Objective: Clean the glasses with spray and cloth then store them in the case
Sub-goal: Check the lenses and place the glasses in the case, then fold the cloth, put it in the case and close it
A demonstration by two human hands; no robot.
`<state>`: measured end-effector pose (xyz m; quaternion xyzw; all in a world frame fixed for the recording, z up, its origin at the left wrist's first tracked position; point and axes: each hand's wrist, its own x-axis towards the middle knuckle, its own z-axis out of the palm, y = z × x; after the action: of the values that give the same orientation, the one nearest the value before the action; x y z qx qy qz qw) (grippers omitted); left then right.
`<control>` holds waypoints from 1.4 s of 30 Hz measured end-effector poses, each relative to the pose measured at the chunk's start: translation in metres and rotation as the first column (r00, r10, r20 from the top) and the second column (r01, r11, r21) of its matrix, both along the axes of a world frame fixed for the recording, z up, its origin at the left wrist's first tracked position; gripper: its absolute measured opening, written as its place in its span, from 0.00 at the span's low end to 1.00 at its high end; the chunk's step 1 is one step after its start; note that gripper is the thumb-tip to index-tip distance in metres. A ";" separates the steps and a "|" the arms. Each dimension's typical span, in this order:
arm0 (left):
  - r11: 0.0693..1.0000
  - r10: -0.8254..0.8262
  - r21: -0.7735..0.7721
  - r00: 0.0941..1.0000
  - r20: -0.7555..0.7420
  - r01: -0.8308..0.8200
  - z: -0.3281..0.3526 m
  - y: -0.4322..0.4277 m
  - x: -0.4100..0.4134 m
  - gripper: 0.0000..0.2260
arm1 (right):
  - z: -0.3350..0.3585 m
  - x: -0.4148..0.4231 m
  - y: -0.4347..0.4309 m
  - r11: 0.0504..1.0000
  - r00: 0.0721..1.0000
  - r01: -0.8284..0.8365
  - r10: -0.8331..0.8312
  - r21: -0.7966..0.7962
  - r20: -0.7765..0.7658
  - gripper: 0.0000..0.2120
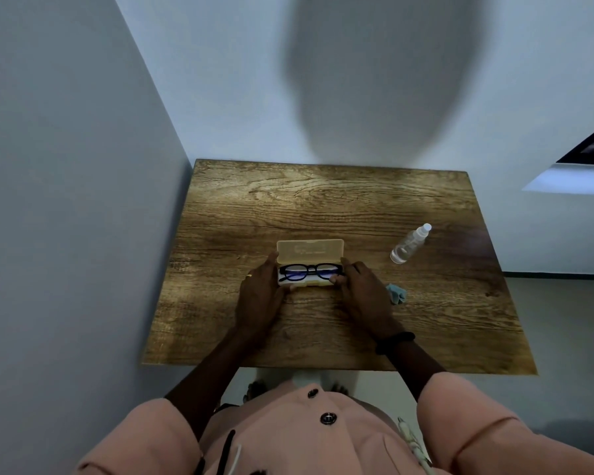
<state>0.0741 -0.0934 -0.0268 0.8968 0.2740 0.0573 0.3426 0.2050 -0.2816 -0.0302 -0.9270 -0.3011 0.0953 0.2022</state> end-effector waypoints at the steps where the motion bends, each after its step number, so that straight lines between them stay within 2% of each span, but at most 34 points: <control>1: 1.000 0.000 -0.001 1.000 0.007 0.000 0.001 0.000 -0.001 0.33 | 0.001 0.001 -0.001 1.000 1.000 0.006 -0.006 0.003 -0.005 0.24; 7: 0.998 0.013 -0.055 0.996 0.088 -0.008 -0.002 0.005 0.000 0.29 | 0.009 0.001 -0.016 0.993 0.998 0.051 -0.046 0.110 -0.044 0.21; 10: 0.998 0.008 -0.061 0.993 0.119 -0.001 0.004 0.003 0.001 0.23 | 0.016 0.002 -0.036 0.986 0.994 0.110 -0.112 0.126 0.003 0.18; 14: 0.999 0.006 -0.034 0.995 0.099 -0.003 0.003 0.003 0.003 0.22 | 0.024 0.009 -0.080 0.955 0.971 0.217 -0.233 0.202 0.060 0.13; 20: 0.998 0.001 -0.055 0.994 0.113 0.005 0.003 0.001 0.002 0.23 | 0.017 0.021 -0.138 0.919 0.928 0.366 -0.372 0.148 0.014 0.13; 24: 0.987 0.061 0.144 0.993 0.101 -0.076 -0.002 -0.009 -0.001 0.26 | 0.009 0.020 -0.134 0.956 0.959 0.282 -0.280 0.074 -0.037 0.17; 28: 0.969 -0.112 0.244 0.962 0.250 0.050 0.007 -0.029 0.003 0.20 | 0.001 0.011 -0.113 0.966 0.966 0.257 -0.257 0.002 -0.026 0.18; 31: 0.979 -0.198 0.100 0.933 0.301 0.176 0.023 -0.049 0.012 0.14 | 0.000 0.008 -0.101 0.956 0.956 0.293 -0.293 0.013 0.029 0.11; 33: 0.976 -0.192 -0.045 0.933 0.304 0.215 0.033 -0.061 0.017 0.13 | 0.006 0.003 -0.091 0.917 0.930 0.367 -0.362 0.157 -0.063 0.08; 35: 0.960 -0.173 -0.163 0.938 0.302 0.229 0.041 -0.071 0.020 0.13 | 0.022 -0.004 -0.079 0.795 0.852 0.508 -0.410 0.330 -0.325 0.06; 37: 0.943 -0.140 -0.247 0.937 0.321 0.225 0.049 -0.077 0.021 0.14 | 0.043 -0.012 -0.066 0.645 0.709 0.647 -0.312 0.407 -0.632 0.05; 38: 0.934 -0.121 -0.280 0.933 0.338 0.223 0.054 -0.080 0.023 0.15 | 0.054 -0.015 -0.061 0.594 0.636 0.690 -0.224 0.414 -0.738 0.06; 40: 0.911 -0.073 -0.354 0.927 0.367 0.212 0.063 -0.083 0.026 0.15 | 0.072 -0.022 -0.053 0.558 0.556 0.711 -0.075 0.427 -0.828 0.10; 42: 0.875 -0.007 -0.448 0.931 0.365 0.182 0.071 -0.084 0.030 0.17 | 0.084 -0.028 -0.046 0.559 0.540 0.691 0.022 0.458 -0.842 0.12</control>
<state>0.1045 -0.1769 0.0442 0.7729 0.1689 0.1312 0.5974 0.1773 -0.3272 0.0542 -0.6563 0.0152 0.3011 0.6917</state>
